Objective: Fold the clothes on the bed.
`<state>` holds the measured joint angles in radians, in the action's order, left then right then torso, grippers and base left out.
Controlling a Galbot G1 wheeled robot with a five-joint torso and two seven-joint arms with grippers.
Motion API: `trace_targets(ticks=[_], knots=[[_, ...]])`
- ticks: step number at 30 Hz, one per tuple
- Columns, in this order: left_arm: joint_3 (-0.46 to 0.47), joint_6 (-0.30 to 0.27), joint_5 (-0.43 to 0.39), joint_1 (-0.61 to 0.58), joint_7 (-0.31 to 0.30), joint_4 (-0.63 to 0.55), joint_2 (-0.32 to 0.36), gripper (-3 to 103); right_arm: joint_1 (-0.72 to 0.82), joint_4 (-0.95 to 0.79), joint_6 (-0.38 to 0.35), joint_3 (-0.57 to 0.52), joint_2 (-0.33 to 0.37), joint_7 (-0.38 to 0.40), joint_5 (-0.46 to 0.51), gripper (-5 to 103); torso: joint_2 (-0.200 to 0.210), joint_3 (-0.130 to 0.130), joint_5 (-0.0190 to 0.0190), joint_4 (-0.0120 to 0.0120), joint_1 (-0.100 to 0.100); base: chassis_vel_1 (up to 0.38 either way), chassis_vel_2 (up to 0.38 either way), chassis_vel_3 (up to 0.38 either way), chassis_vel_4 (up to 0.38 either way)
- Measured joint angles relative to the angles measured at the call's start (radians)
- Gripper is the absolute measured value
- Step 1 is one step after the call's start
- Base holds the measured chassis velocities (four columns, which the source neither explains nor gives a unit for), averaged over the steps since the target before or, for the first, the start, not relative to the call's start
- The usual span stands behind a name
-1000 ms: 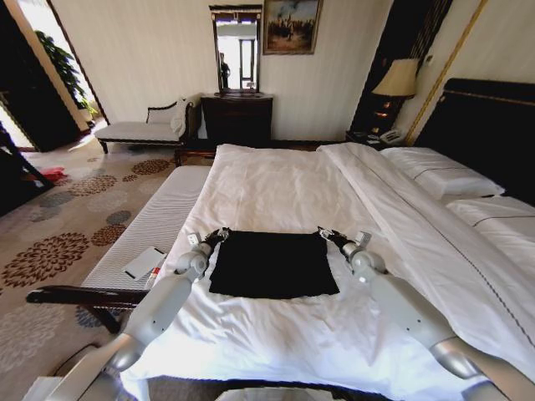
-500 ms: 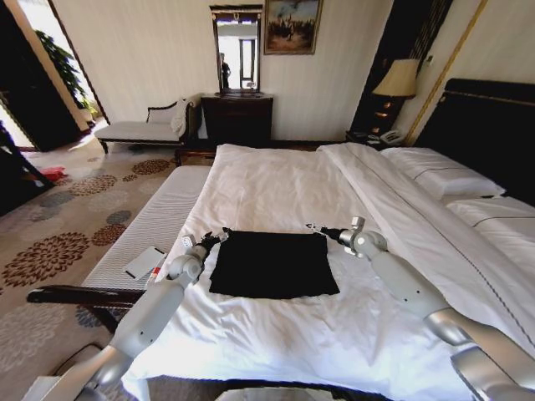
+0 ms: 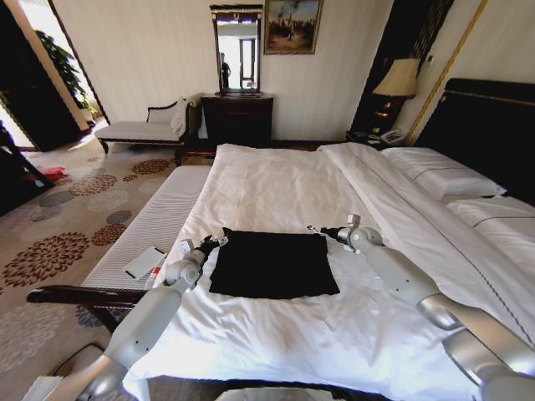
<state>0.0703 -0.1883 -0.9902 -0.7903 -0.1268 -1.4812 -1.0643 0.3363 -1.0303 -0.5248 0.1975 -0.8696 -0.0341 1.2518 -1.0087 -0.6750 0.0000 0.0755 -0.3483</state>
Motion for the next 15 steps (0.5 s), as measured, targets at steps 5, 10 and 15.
trace_targets(ticks=[5,10,15], knots=[[-0.002,0.001,0.009,-0.009,0.0,-0.004,-0.01,100,-0.041,0.014,-0.052,0.035,0.005,0.007,0.012,103,0.0,0.0,-0.0003,-0.0002,0.0,0.0,0.0,0.0,0.0],[0.0,0.001,0.01,-0.016,0.0,-0.008,-0.011,100,-0.054,0.018,-0.09,0.054,0.005,0.007,0.009,96,0.0,0.0,0.0,-0.0003,0.0,0.0,0.0,0.0,0.0],[0.001,0.002,0.01,-0.016,0.002,-0.006,-0.011,100,-0.046,0.016,-0.1,0.055,0.004,0.002,-0.002,86,0.0,0.0,0.0001,-0.0002,0.0,0.0,0.0,0.0,0.0]])
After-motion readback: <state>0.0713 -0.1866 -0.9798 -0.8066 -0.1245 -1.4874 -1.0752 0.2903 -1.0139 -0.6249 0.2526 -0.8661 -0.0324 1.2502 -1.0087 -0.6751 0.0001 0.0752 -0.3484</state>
